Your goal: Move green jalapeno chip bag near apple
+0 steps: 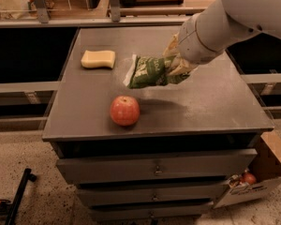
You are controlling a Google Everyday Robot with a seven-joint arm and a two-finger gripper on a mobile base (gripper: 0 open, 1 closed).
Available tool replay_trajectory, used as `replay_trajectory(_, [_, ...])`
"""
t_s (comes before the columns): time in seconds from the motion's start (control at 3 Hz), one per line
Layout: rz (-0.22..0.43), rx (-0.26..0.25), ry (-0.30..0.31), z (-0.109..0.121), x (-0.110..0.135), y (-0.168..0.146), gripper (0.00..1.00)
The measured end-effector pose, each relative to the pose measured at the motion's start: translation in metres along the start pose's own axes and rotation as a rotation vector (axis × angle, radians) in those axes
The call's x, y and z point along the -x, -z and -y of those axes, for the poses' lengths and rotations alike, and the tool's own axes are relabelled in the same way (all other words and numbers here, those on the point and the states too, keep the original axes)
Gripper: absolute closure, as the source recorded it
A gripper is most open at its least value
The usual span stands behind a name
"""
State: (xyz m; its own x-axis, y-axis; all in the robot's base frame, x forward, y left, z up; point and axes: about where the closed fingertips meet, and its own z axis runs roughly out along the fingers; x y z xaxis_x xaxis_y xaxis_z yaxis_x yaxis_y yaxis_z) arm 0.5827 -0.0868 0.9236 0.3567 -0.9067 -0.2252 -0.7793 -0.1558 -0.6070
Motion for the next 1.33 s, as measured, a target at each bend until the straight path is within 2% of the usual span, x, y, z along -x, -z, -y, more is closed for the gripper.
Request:
replay_trajectory(0.33, [-0.024, 0.021, 0.013, -0.008, 0.017, -0.006, 1.00])
replay_trajectory(1.0, [-0.057, 0.019, -0.009, 0.002, 0.033, -0.019, 1.00])
replay_trajectory(1.33, [-0.038, 0.036, -0.010, 0.001, 0.043, -0.022, 0.82])
